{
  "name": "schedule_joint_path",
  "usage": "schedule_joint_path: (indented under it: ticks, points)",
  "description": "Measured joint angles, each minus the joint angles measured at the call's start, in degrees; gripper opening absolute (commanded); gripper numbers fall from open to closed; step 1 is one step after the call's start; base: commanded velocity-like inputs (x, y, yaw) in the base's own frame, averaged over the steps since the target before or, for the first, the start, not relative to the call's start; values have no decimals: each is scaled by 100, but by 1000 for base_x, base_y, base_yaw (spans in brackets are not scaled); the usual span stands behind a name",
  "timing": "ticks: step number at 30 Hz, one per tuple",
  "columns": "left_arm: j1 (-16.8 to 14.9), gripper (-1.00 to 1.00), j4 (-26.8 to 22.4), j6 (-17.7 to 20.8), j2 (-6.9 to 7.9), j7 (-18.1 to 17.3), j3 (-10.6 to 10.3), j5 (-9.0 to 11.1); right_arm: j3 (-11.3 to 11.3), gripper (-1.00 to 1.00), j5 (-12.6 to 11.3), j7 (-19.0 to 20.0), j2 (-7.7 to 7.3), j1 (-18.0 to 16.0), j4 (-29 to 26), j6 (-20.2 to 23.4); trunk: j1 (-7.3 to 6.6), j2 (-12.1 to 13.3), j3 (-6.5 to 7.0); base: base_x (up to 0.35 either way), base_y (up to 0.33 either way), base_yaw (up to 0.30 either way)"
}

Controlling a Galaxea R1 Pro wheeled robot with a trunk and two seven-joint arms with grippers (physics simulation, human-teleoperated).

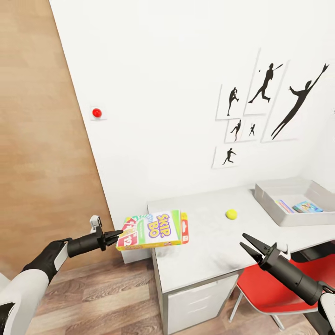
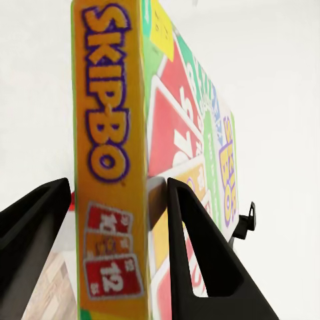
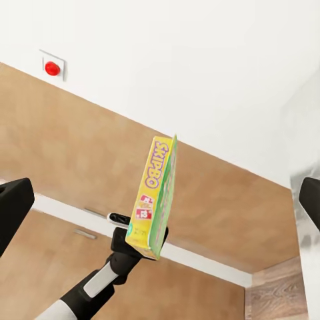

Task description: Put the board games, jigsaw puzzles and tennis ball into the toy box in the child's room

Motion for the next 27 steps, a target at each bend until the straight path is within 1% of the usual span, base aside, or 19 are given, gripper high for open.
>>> schedule_joint_path:
  ticks: [12,17,21,27]
  points:
    - [0,-100,0,-4,-3,-2,0,0,19,100,1,-1,2,3,0,-25,0,0,112,0,0,0]
    - [0,-100,0,-8,-2,1,-1,0,106,100,7,-1,1,-1,0,-36,0,0,159,0,0,0]
    - [0,-100,0,-9,-6,1,0,0,133,100,9,-1,-1,-4,0,-36,0,0,196,0,0,0]
    - [0,-100,0,-9,-6,1,0,-2,140,100,11,-2,1,0,0,-40,0,1,217,0,0,0]
